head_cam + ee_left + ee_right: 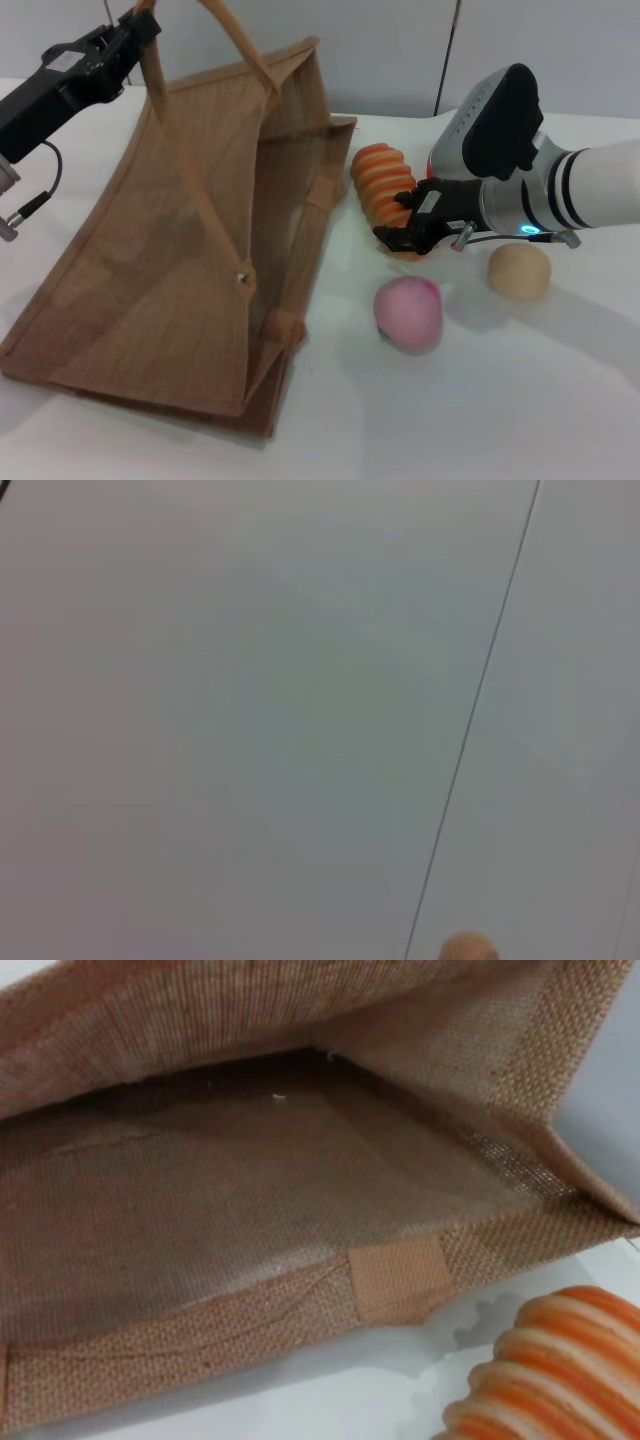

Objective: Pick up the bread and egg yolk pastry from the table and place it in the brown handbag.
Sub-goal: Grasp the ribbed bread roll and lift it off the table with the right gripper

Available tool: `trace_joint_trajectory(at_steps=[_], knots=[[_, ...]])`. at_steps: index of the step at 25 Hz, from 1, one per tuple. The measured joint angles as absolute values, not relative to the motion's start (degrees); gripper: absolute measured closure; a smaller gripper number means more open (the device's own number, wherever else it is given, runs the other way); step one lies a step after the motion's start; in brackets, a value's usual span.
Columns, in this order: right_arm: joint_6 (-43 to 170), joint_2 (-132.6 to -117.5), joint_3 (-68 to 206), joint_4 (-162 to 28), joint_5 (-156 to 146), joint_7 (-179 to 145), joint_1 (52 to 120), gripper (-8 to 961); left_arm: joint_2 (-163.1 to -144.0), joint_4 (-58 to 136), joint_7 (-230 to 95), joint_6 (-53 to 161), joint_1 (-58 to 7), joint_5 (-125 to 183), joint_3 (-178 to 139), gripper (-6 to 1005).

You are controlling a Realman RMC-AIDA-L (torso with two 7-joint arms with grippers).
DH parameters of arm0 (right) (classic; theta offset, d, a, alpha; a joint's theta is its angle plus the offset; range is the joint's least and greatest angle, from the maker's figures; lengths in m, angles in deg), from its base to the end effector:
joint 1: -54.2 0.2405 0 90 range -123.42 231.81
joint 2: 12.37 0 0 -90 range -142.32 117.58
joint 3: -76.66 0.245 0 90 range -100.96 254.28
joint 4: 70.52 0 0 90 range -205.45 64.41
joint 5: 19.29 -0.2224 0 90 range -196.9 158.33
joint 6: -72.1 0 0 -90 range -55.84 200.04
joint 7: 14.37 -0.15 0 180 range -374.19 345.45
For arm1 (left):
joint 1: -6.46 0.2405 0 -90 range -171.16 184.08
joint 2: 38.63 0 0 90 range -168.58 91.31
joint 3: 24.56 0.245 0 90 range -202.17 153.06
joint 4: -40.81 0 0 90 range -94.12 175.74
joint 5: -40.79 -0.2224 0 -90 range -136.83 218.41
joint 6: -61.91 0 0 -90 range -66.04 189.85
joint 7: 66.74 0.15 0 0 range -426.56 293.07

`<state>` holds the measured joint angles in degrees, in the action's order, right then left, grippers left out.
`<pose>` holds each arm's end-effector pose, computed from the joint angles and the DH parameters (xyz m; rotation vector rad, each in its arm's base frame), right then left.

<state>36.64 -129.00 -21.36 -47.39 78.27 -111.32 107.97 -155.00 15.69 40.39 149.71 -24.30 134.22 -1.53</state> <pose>0.1820 0.4372 -0.1053 -2.6475 0.3428 -0.0834 -0.2678 0.3674 0.0757 -2.0079 -0.6595 -1.3088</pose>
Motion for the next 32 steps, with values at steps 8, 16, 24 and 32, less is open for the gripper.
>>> trace_joint_trajectory(at_steps=[8,16,24,32], knots=[[36.7,-128.93,-21.7,-47.4,78.4,-111.4,108.0,407,-155.00,15.7,40.4,149.7,-24.3,134.2,-1.5,882],[38.1,-128.91,-22.0,-46.7,78.3,-113.0,107.6,478,-154.99,15.7,40.4,149.7,-24.2,134.2,-1.5,882],[38.0,-128.57,-23.4,-41.6,78.5,-115.1,104.7,546,-154.92,15.7,40.4,149.7,-23.9,134.2,-1.6,882],[37.8,-128.46,-24.4,-41.4,78.7,-115.9,104.7,598,-154.91,15.7,40.4,149.7,-23.9,134.2,-1.6,882]])
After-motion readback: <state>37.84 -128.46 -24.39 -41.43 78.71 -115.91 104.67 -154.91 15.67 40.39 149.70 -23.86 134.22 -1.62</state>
